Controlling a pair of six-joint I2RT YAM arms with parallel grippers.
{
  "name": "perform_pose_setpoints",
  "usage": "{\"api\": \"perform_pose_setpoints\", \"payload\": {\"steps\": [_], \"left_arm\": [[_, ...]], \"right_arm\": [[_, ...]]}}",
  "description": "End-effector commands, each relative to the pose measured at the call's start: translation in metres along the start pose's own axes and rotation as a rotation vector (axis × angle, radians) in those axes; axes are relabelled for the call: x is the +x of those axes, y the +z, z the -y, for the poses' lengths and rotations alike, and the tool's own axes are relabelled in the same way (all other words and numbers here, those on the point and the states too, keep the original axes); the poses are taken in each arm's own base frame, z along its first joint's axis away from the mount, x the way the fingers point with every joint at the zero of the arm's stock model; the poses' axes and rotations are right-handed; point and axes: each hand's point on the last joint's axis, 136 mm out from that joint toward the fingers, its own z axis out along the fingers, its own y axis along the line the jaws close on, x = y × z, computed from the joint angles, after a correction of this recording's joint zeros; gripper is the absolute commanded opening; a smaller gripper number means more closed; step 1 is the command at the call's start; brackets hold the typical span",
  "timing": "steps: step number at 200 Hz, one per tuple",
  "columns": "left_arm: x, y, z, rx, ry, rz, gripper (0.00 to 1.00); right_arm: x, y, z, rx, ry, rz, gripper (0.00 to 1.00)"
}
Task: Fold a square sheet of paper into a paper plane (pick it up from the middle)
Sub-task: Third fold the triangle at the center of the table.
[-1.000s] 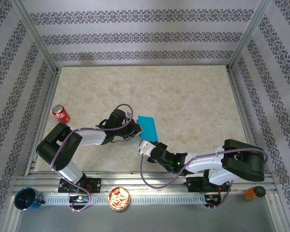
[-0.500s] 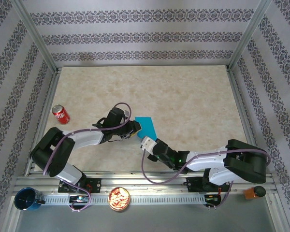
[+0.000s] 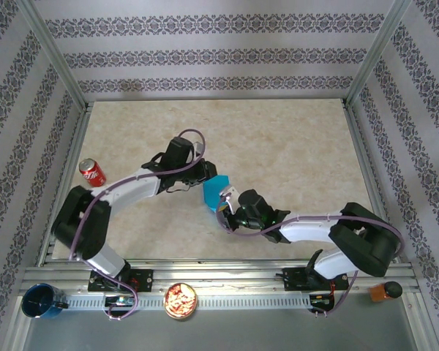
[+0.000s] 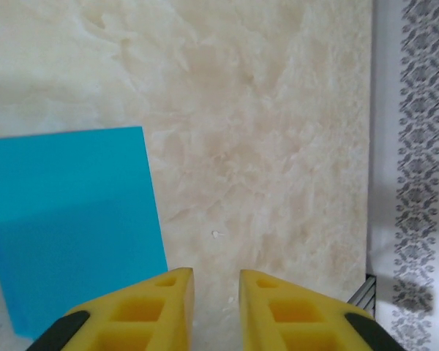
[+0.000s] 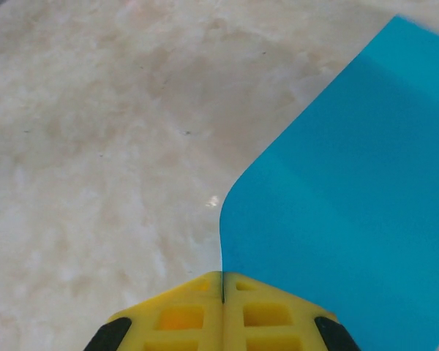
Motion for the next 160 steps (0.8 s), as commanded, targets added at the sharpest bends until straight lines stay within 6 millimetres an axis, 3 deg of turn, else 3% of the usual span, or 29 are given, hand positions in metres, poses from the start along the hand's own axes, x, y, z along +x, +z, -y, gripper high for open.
{"api": "perform_pose_setpoints", "payload": {"steps": [1, 41, 66, 114, 160], "left_arm": [[0.008, 0.018, -0.016, -0.041, 0.013, -0.101, 0.2], [0.006, 0.043, -0.033, -0.096, 0.021, -0.153, 0.18], [0.016, 0.052, -0.057, -0.178, -0.001, -0.201, 0.15], [0.033, 0.064, -0.086, -0.233, -0.008, -0.251, 0.14], [0.047, 0.064, -0.104, -0.276, -0.022, -0.289, 0.12]], "right_arm": [[0.0, 0.005, -0.02, -0.13, 0.094, -0.042, 0.0], [0.003, 0.013, -0.02, -0.174, 0.169, -0.077, 0.0], [0.005, 0.018, -0.018, -0.184, 0.202, -0.093, 0.0], [0.006, 0.022, -0.012, -0.213, 0.298, -0.115, 0.0], [0.008, 0.024, 0.007, -0.223, 0.446, -0.139, 0.0]]}}
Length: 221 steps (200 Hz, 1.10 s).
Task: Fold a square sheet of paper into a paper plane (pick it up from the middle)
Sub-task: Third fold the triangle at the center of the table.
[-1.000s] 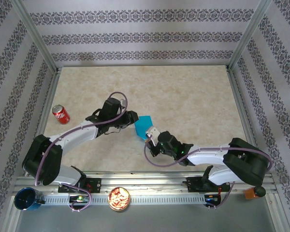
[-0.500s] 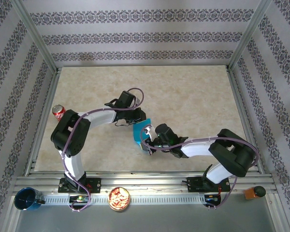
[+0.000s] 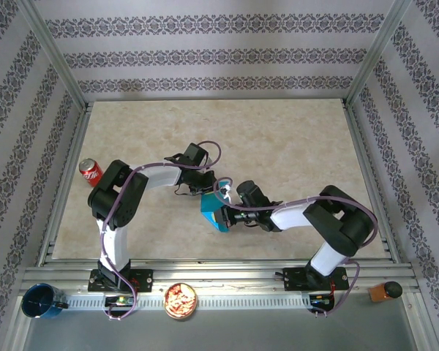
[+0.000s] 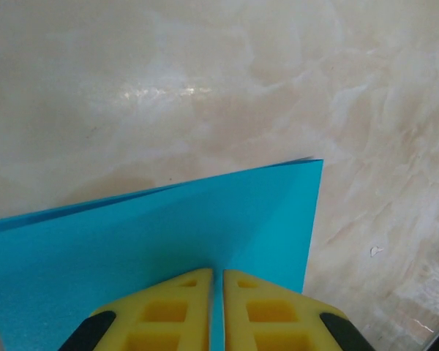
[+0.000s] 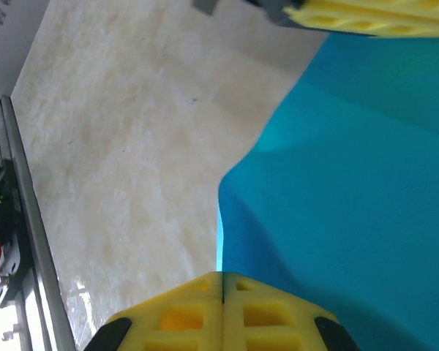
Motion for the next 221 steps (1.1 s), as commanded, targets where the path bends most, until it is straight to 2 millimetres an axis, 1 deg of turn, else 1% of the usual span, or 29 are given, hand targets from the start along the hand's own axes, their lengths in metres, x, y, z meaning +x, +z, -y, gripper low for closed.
{"api": "perform_pose_setpoints", "payload": {"steps": [1, 34, 49, 59, 122, 132, 179, 221], "left_arm": [[0.017, 0.006, -0.029, -0.078, -0.02, -0.057, 0.12], [0.02, 0.005, -0.033, -0.091, -0.02, -0.06, 0.12], [0.021, 0.005, -0.033, -0.09, -0.021, -0.063, 0.12], [0.021, 0.004, -0.033, -0.088, -0.022, -0.06, 0.12], [0.021, -0.001, -0.03, -0.069, -0.028, -0.035, 0.11], [0.021, -0.002, -0.032, -0.078, -0.031, -0.034, 0.11], [0.02, -0.003, -0.031, -0.078, -0.031, -0.03, 0.11], [0.021, -0.002, -0.028, -0.06, -0.041, -0.03, 0.11]], "right_arm": [[-0.009, 0.0, -0.005, -0.061, 0.068, 0.002, 0.0], [-0.016, -0.005, 0.006, -0.048, 0.113, 0.02, 0.0], [-0.019, -0.007, 0.008, -0.045, 0.116, 0.026, 0.0], [-0.02, -0.008, 0.008, -0.044, 0.117, 0.02, 0.0], [-0.022, -0.011, 0.024, 0.048, 0.165, 0.035, 0.0], [-0.022, -0.01, 0.026, 0.059, 0.169, 0.03, 0.0], [-0.019, -0.009, 0.027, 0.061, 0.167, 0.018, 0.0], [-0.022, -0.008, 0.023, 0.047, 0.167, 0.012, 0.0]]}}
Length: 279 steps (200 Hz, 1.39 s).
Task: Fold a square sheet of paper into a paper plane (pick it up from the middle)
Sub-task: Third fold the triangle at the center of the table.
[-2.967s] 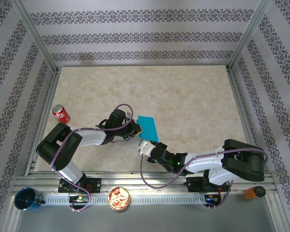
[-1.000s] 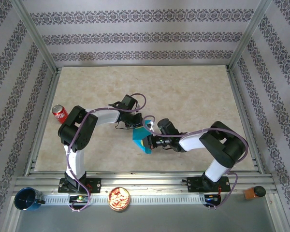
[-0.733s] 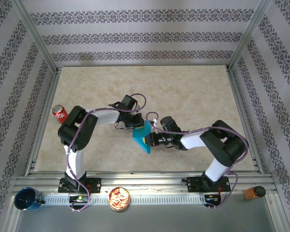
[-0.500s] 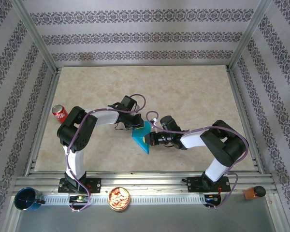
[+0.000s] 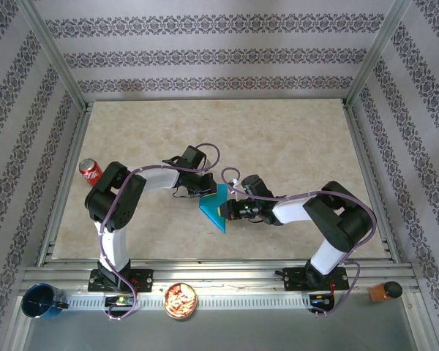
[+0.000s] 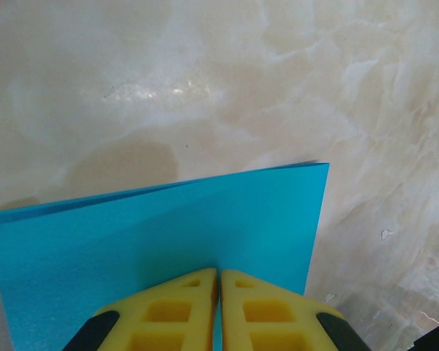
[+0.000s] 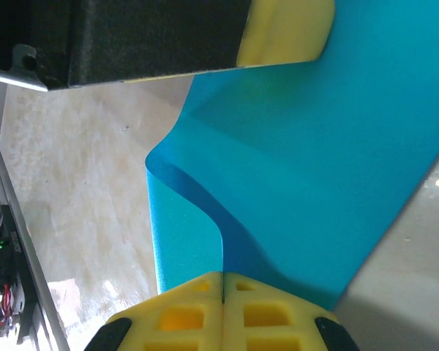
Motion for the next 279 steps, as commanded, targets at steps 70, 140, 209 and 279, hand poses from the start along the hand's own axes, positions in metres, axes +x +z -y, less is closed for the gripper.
{"api": "perform_pose_setpoints", "payload": {"steps": [70, 140, 209, 279], "left_arm": [[0.011, -0.002, -0.021, -0.054, -0.062, -0.011, 0.11], [0.012, -0.002, -0.021, -0.044, -0.069, -0.011, 0.11], [0.012, -0.003, -0.02, -0.043, -0.07, -0.005, 0.11], [0.011, -0.003, -0.019, -0.039, -0.07, -0.004, 0.11]], "right_arm": [[-0.009, -0.003, 0.003, 0.052, -0.01, 0.011, 0.0], [-0.006, -0.001, 0.004, 0.072, -0.012, -0.008, 0.0], [-0.002, 0.001, -0.004, 0.041, -0.012, -0.035, 0.0], [0.004, 0.004, -0.002, 0.055, 0.003, -0.064, 0.0]]}}
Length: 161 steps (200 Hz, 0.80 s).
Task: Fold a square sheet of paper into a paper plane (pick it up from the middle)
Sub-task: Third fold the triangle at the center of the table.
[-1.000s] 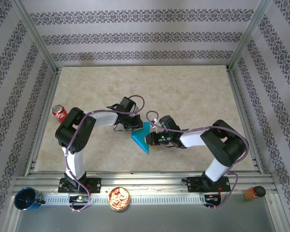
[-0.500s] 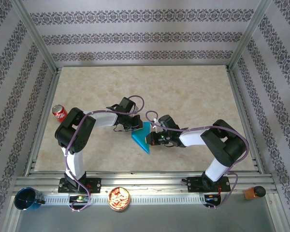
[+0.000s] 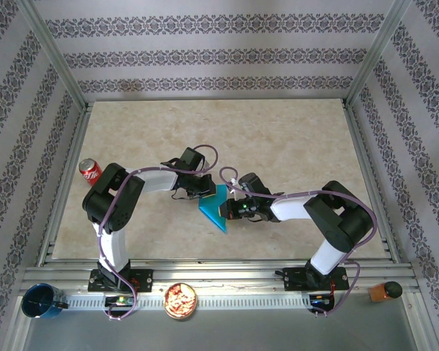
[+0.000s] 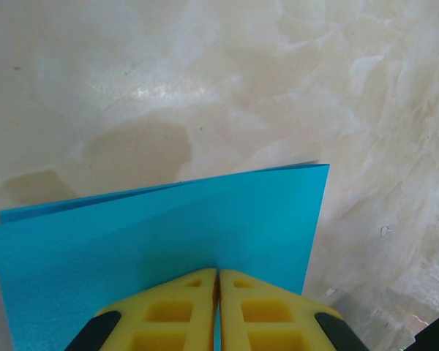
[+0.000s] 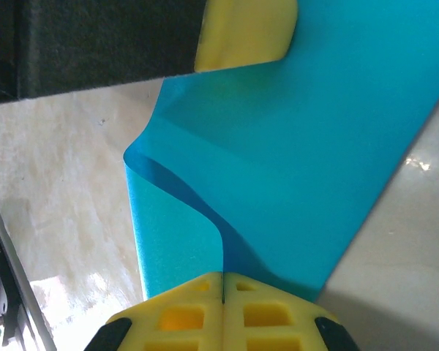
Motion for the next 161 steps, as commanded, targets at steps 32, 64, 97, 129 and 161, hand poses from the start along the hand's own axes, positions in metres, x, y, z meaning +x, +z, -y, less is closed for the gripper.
{"api": "perform_pose_setpoints", "payload": {"steps": [32, 64, 97, 129, 161], "left_arm": [[0.007, -0.001, -0.017, -0.049, -0.043, -0.015, 0.11], [0.007, -0.002, -0.017, -0.048, -0.043, -0.013, 0.11], [0.007, -0.001, -0.017, -0.047, -0.043, -0.013, 0.11], [0.006, -0.001, -0.016, -0.042, -0.046, -0.011, 0.11], [0.006, 0.0, -0.017, -0.044, -0.048, -0.013, 0.11]], "right_arm": [[0.0, 0.001, -0.012, -0.021, -0.014, -0.027, 0.0], [0.001, -0.002, -0.022, -0.044, -0.02, -0.041, 0.0], [0.005, -0.003, -0.015, 0.001, -0.025, -0.05, 0.0], [0.002, -0.001, -0.011, 0.028, -0.025, -0.043, 0.0], [-0.002, 0.0, -0.012, 0.037, -0.034, -0.035, 0.0]]}}
